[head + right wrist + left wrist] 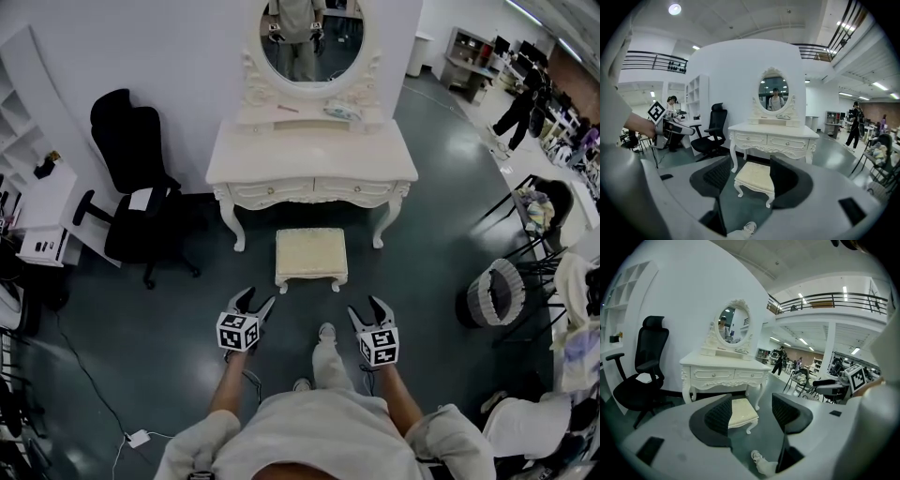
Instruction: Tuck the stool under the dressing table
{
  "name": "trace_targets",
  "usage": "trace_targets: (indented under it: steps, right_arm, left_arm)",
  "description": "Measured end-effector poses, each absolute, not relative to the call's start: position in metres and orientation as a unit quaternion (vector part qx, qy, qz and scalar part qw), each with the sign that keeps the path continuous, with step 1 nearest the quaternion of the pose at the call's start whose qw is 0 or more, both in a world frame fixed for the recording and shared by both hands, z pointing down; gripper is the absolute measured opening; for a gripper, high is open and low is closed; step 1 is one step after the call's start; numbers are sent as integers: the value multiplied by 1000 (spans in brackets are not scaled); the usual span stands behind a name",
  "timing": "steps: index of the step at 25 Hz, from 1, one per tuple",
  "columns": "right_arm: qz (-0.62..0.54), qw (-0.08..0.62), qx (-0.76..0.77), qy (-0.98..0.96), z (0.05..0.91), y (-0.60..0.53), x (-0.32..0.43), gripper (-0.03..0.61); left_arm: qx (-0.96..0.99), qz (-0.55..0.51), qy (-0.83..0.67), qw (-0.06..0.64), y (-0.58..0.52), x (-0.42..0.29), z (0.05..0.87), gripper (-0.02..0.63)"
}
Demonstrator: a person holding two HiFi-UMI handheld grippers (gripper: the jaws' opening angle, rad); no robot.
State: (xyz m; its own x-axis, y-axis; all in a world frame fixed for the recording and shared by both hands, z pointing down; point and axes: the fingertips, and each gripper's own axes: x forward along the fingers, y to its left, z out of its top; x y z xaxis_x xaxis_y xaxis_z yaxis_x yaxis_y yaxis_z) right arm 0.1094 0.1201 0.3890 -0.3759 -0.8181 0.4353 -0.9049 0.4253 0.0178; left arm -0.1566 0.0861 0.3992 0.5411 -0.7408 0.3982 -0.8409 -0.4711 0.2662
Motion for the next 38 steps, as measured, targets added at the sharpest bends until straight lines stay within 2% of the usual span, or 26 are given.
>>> trace_targets:
  steps: [23,38]
  right_arm:
    - [129,204,480,-843,393,-85,148,250]
    - [143,220,465,-846,420,-121,166,250]
  left_arm:
    - [817,129,-505,245,-92,-125,406,258]
    - [810,149,-505,259,-117,-107,433,258]
